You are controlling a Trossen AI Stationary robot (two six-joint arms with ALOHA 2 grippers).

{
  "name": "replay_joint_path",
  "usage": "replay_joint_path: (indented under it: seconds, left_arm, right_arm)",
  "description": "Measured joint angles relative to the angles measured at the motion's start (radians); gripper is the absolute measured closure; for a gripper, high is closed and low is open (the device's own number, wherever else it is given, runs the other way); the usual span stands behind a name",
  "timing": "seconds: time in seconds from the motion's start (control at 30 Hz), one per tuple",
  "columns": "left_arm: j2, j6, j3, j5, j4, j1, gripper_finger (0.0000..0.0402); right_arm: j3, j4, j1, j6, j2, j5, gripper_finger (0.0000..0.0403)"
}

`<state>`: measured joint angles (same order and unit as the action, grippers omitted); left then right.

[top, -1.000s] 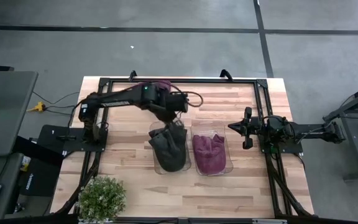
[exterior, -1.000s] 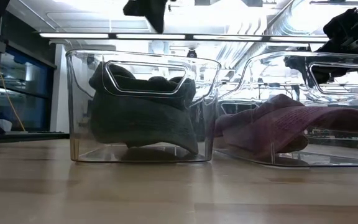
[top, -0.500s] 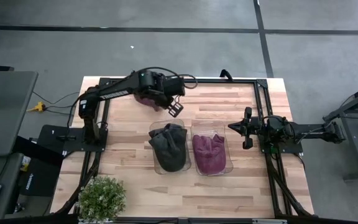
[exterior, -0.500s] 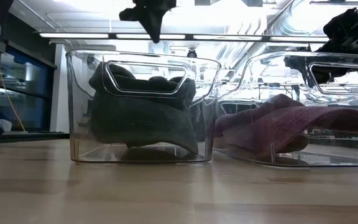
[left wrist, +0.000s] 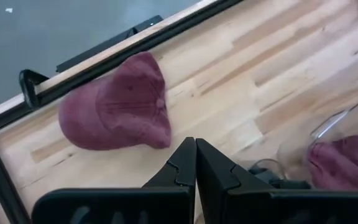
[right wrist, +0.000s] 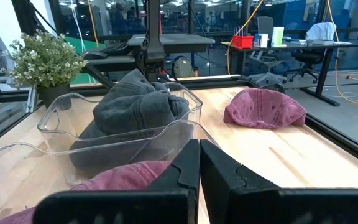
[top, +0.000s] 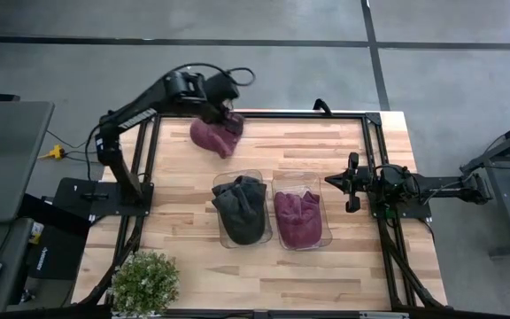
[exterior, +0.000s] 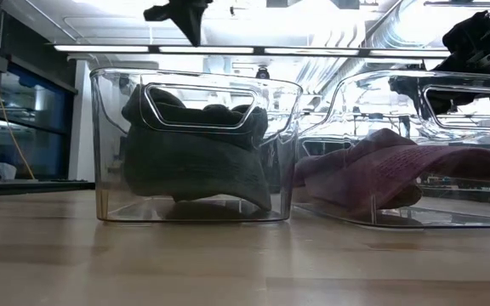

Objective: Pick & Place hat
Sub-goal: Put the red cap into the right transparent bin

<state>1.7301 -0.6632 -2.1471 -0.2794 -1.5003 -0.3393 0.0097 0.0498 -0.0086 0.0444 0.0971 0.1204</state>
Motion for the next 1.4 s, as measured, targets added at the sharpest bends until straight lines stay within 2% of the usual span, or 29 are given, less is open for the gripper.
replay_joint_path:
  seconds: [0.3, 0.4, 0.53, 0.83, 1.13, 1.3, 1.4]
  left_arm:
    - [-0.05, 0.003, 0.002, 0.051, 0.008, -0.075, 0.0401]
    - [-0.056, 0.008, 0.039, 0.051, 0.028, -0.085, 0.0401]
    - [-0.079, 0.002, 0.158, 0.105, 0.062, -0.128, 0.0401]
    - [-0.213, -0.049, 0.567, 0.222, 0.339, -0.199, 0.0401]
    - [-0.333, -0.094, 0.743, 0.24, 0.514, -0.258, 0.0401]
    - [-0.388, -0.102, 0.836, 0.251, 0.61, -0.344, 0.0401]
    - [-0.406, -0.101, 0.892, 0.304, 0.63, -0.404, 0.0401]
  right_arm:
    - [0.0, 0.0, 0.0, 0.0, 0.0, 0.0, 0.0396]
    - [0.0, 0.0, 0.0, 0.0, 0.0, 0.0, 0.0395]
    - [0.0, 0.0, 0.0, 0.0, 0.0, 0.0, 0.0393]
    - [0.0, 0.0, 0.0, 0.0, 0.0, 0.0, 0.0397]
    - [0.0, 0.0, 0.0, 0.0, 0.0, 0.0, 0.0395]
    - [0.0, 0.0, 0.0, 0.0, 0.0, 0.0, 0.0395]
    - [0.0, 0.0, 0.0, 0.0, 0.0, 0.0, 0.0397]
